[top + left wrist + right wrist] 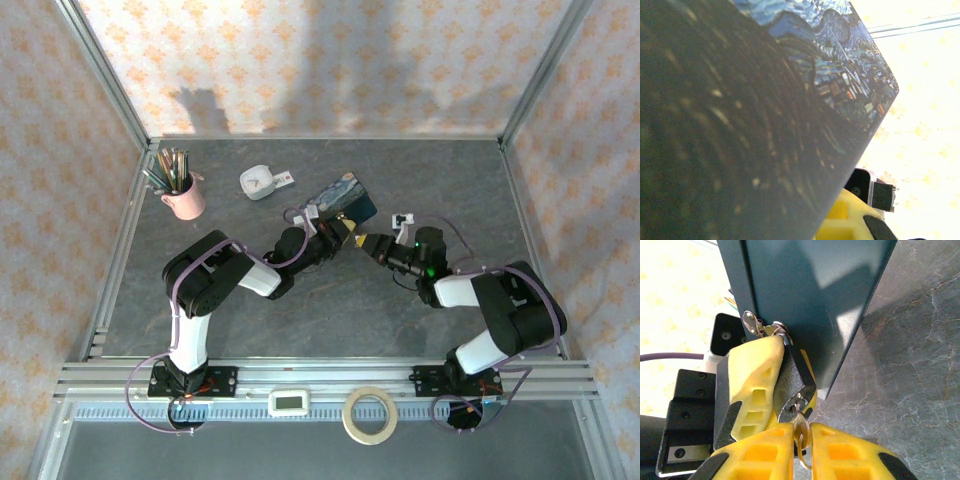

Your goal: Unlock the padlock with the key

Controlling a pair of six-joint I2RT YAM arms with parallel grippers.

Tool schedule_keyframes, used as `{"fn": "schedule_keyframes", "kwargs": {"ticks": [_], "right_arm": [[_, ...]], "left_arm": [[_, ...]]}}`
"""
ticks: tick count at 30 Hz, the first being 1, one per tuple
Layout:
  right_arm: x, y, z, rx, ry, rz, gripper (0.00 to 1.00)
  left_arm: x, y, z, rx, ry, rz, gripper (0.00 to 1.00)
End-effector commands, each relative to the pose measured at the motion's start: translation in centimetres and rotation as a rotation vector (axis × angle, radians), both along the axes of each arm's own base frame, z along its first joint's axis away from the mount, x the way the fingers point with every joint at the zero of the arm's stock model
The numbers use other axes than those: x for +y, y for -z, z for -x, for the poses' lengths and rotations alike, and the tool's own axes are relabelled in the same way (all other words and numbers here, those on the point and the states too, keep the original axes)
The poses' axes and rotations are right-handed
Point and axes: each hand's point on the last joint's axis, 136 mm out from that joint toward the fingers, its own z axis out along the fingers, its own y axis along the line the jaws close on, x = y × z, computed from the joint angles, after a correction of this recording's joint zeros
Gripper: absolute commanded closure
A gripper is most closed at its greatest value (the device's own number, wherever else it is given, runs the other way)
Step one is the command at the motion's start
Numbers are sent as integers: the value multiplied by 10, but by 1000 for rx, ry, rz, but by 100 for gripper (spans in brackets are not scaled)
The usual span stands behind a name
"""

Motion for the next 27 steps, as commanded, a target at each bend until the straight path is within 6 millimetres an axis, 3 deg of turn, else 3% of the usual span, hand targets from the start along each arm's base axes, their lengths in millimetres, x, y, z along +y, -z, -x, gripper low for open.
{"fn": "schedule_keyframes", "kwargs": {"ticks": [1,10,18,22,27], "right_arm": [[7,-25,-5,-90,-16,-44,85],[7,-22,-7,-83,-4,-44,100],[11,-27,-10,35,-10,-146,100],[19,-49,-8,165,-75,-312,100],[17,-99,4,251,-163,-535,100]], "left_arm": [[-7,-33,9,-81,30,81,100],[-7,-35,11,-84,36,86,100],[-5,-39,18,-150,55,80,100],[0,-53,28,-262,69,132,100],[3,-67,38,-400,79,180,100]]}}
